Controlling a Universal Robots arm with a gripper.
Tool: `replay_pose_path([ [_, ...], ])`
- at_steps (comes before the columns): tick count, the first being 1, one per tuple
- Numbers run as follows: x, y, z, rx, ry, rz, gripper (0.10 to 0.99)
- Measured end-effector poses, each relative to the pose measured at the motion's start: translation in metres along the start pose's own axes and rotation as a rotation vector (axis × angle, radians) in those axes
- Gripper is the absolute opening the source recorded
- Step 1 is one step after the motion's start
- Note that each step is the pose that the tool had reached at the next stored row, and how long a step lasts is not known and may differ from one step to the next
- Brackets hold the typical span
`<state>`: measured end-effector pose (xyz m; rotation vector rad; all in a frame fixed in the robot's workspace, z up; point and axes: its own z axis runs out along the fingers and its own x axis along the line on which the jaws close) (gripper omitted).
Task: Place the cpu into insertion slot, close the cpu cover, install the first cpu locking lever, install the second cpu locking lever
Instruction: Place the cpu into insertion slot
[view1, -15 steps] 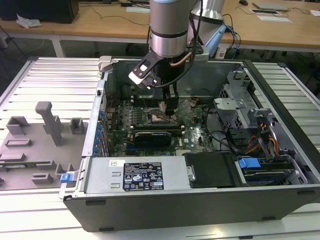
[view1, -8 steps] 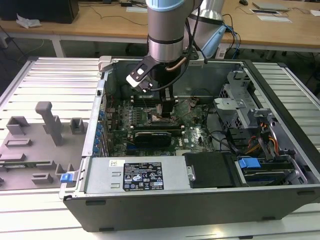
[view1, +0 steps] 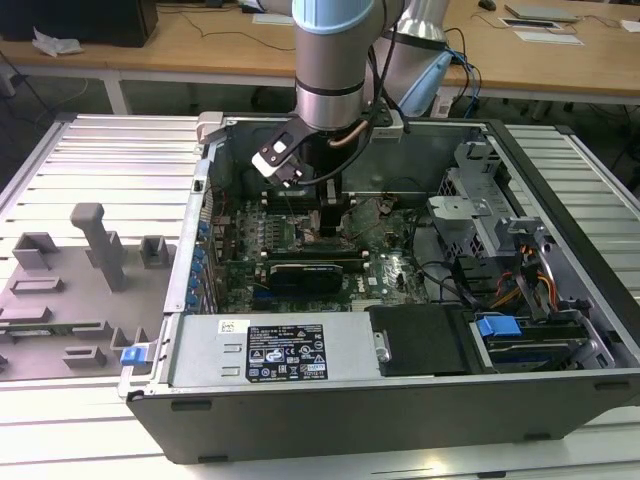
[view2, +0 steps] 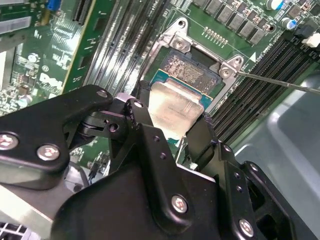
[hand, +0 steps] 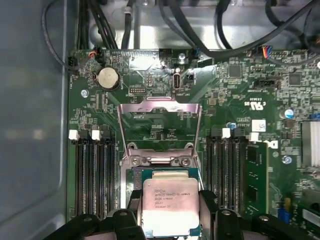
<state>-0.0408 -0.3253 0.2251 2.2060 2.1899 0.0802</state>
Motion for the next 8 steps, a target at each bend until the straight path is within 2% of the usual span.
replay_pose_path([
  [8,0.006,-0.0034,0.0114,0.008,-0.0006,0.012,0.541],
])
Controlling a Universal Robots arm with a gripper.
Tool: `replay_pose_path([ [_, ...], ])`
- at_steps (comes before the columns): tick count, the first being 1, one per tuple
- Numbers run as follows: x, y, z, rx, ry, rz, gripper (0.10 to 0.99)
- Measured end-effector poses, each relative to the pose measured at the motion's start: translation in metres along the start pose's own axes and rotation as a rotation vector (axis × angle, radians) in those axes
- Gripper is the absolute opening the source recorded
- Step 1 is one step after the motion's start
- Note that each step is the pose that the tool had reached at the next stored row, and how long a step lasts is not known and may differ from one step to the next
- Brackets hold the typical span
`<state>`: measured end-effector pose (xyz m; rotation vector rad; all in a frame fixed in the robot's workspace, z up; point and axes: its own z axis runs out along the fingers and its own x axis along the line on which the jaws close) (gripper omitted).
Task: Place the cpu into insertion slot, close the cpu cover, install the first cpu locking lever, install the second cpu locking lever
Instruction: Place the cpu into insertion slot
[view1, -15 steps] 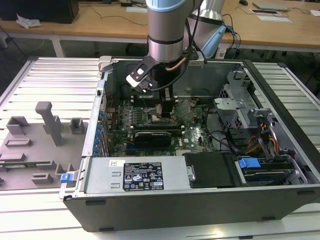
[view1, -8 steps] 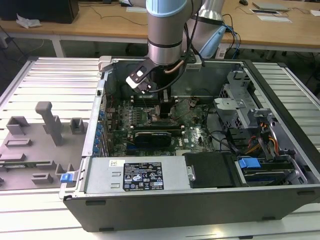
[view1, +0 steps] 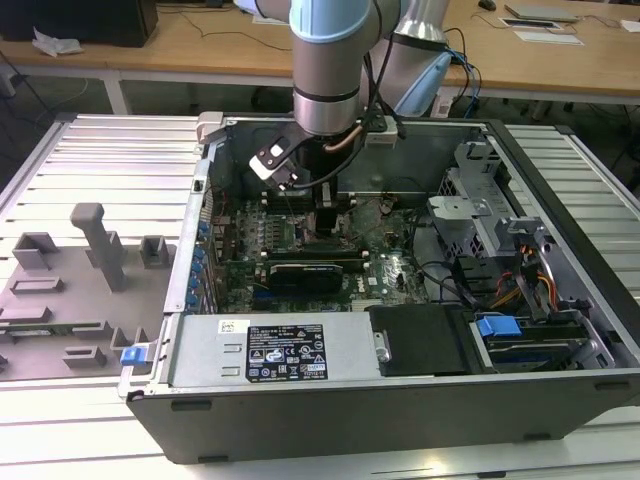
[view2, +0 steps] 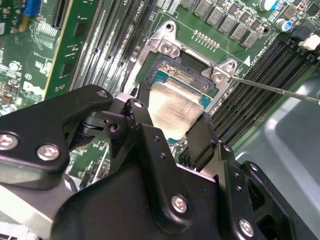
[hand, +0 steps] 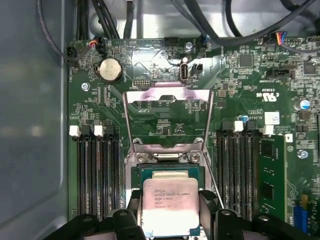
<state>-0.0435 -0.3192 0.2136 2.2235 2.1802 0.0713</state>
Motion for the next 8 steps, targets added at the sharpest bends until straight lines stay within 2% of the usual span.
replay_pose_path([
  [4,0.0006,-0.0008,0.0074,0.004,-0.0002,0.001,0.541],
  [8,0.0005,-0.001,0.0111,0.005,-0.0002,0.001,0.541],
])
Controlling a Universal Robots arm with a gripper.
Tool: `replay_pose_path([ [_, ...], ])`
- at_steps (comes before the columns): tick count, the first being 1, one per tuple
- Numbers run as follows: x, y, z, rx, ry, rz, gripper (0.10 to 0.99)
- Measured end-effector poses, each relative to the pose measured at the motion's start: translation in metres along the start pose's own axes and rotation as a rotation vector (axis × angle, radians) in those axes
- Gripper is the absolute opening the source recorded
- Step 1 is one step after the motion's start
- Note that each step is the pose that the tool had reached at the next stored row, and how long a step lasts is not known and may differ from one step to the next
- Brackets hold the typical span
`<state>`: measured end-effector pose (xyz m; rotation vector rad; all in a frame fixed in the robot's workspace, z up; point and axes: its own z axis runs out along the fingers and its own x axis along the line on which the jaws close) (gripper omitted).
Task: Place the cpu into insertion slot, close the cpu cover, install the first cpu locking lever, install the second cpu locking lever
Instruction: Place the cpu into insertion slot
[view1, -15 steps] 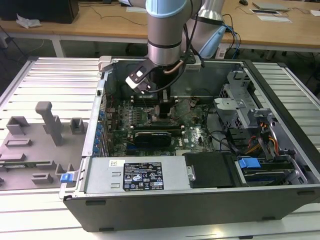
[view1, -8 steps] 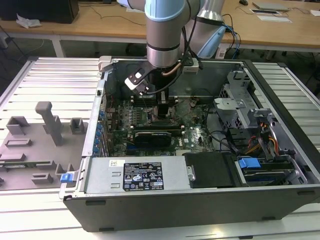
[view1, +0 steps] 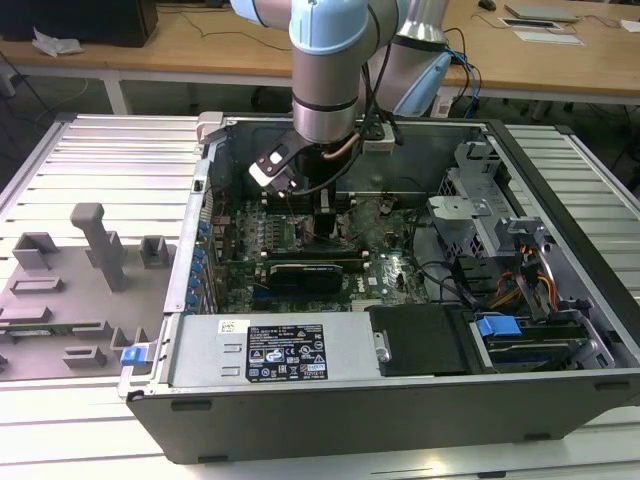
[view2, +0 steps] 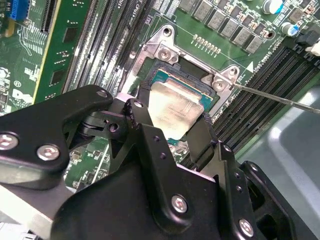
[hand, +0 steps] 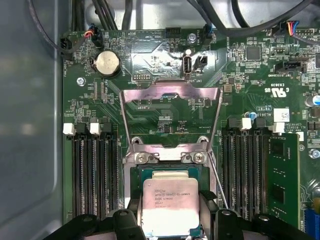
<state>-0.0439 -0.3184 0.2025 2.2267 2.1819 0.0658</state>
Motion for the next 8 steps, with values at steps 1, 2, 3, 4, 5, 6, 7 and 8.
replay_pose_path([
  [1,-0.0001,0.0,0.0001,0.0,-0.0002,0.0,0.541],
  [2,0.0,0.0,0.0001,0.0,-0.0003,0.0,0.541],
  [3,0.0,0.0,0.0002,0.0,-0.0001,0.0,0.541],
  [4,0.0,0.0,0.0003,0.0,-0.0001,0.0,0.541],
  [5,0.0,0.0,0.0003,0.0,-0.0001,0.0,0.549],
  [6,0.0,0.0,0.0003,0.0,-0.0001,0.0,0.549],
  [7,0.0,0.0,0.0004,0.0,0.0,0.0,0.549],
  [8,0.0,0.0,0.0004,0.0,-0.0001,0.0,0.616],
])
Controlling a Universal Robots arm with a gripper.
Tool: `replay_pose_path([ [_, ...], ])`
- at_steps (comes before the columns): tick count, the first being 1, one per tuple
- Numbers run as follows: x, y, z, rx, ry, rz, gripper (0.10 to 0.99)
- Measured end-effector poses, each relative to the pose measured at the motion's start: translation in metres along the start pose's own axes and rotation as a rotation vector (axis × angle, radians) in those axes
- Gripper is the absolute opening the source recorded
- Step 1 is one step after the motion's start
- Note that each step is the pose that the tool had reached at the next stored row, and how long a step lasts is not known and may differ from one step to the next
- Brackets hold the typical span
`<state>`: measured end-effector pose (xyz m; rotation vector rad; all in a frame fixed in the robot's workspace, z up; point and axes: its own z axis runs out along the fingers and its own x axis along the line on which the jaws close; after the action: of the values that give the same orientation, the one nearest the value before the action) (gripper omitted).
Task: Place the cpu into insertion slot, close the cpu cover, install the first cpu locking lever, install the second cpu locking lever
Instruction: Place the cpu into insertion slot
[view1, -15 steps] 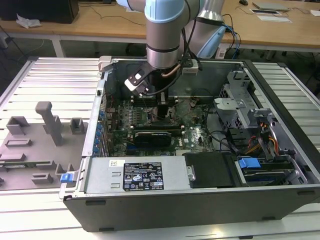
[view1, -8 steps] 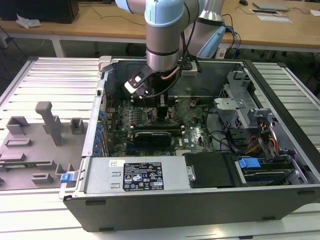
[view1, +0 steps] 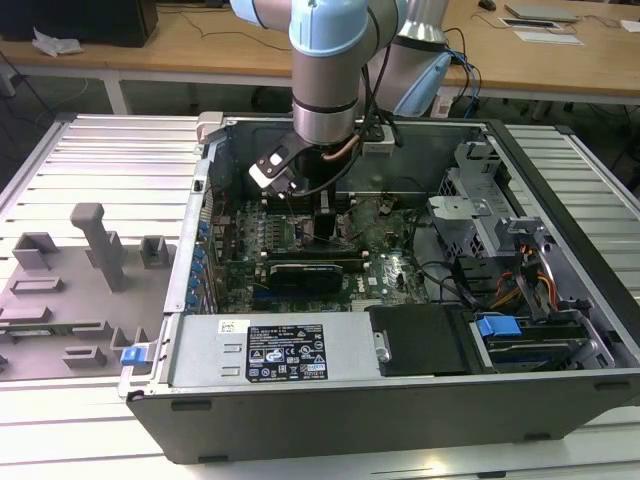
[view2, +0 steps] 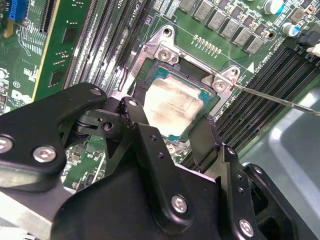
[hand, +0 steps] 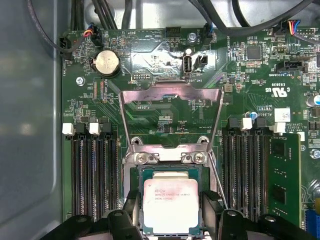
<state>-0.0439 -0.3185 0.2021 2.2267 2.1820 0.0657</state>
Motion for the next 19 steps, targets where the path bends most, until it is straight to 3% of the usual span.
replay_pose_path([
  [4,0.0001,0.0001,-0.0021,0.0,0.0001,0.0,0.616],
  [9,0.0003,0.001,-0.0227,0.0,0.0,0.0,0.616],
  [11,0.0004,0.0013,-0.0272,0.0,-0.0004,0.0,0.616],
  [17,0.0004,0.0013,-0.028,0.0,-0.003,0.0,0.6],
  [18,0.0004,0.0013,-0.028,0.0,-0.0032,0.0,0.533],
  [19,0.0004,0.0013,-0.028,0.0,-0.0034,0.0,0.533],
])
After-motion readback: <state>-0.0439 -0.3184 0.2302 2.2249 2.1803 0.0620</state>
